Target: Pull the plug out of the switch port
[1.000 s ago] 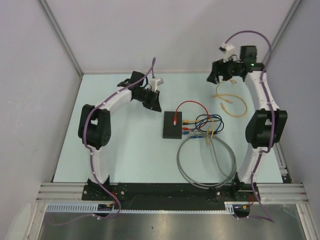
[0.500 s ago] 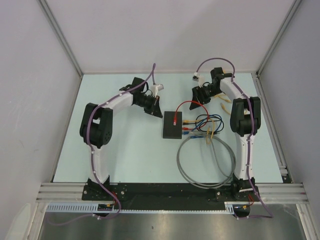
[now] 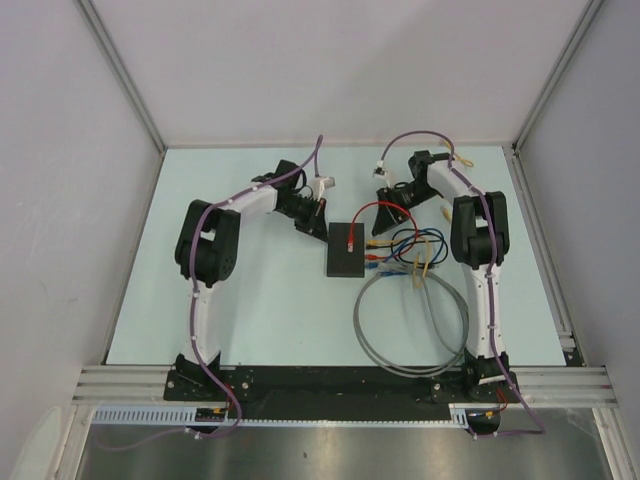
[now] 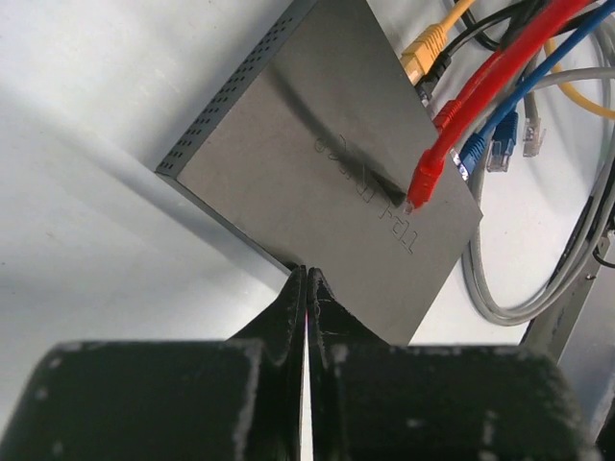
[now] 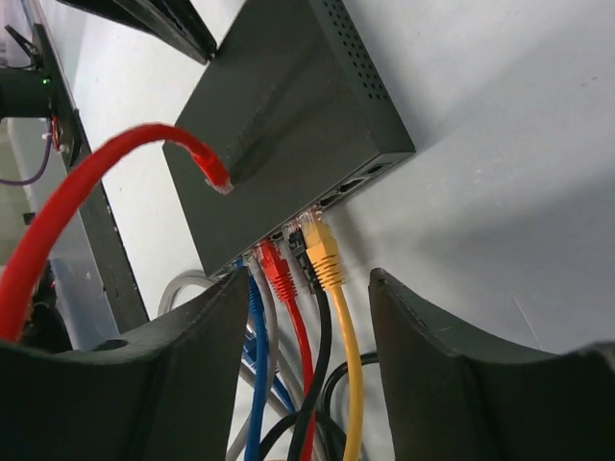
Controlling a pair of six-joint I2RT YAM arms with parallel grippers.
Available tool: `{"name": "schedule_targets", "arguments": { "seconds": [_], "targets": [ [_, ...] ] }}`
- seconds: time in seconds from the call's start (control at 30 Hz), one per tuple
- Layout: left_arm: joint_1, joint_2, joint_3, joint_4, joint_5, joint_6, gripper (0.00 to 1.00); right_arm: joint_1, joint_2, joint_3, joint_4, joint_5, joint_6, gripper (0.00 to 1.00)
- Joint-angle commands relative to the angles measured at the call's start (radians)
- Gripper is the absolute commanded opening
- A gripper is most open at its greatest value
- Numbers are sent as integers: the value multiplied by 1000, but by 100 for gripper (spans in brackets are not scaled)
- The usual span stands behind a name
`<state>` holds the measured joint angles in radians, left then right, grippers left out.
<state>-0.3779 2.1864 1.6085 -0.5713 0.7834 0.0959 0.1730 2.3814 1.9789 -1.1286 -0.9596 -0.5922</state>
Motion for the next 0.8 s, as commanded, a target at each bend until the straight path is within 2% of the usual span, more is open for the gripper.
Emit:
{"name": "schedule_targets", "arguments": {
  "seconds": [0.0, 0.03, 0.17, 0.37, 0.4, 0.5, 0.77],
  "targets": [
    [-19, 7, 41, -9, -7, 39, 0, 5, 48, 24, -54, -64, -43, 54],
    [-19, 9, 41, -13, -9, 44, 0, 8, 58, 31, -81, -68, -52, 49],
    [-23, 10, 41, -24, -19, 51, 0, 8, 84, 28, -86, -79, -49, 43],
    [-23, 9, 41, -29, -27, 57, 0, 26, 114, 28, -43, -111, -1, 25],
    [-23, 10, 42, -29, -30, 59, 0, 29, 119, 31, -42, -113, -1, 19],
    [-24, 15, 48, -29, -32, 59, 0, 48, 134, 43, -48, -106, -11, 12],
    [-38, 26, 64, -29, -44, 68, 0, 69, 156, 44, -42, -94, -5, 9]
  ]
}}
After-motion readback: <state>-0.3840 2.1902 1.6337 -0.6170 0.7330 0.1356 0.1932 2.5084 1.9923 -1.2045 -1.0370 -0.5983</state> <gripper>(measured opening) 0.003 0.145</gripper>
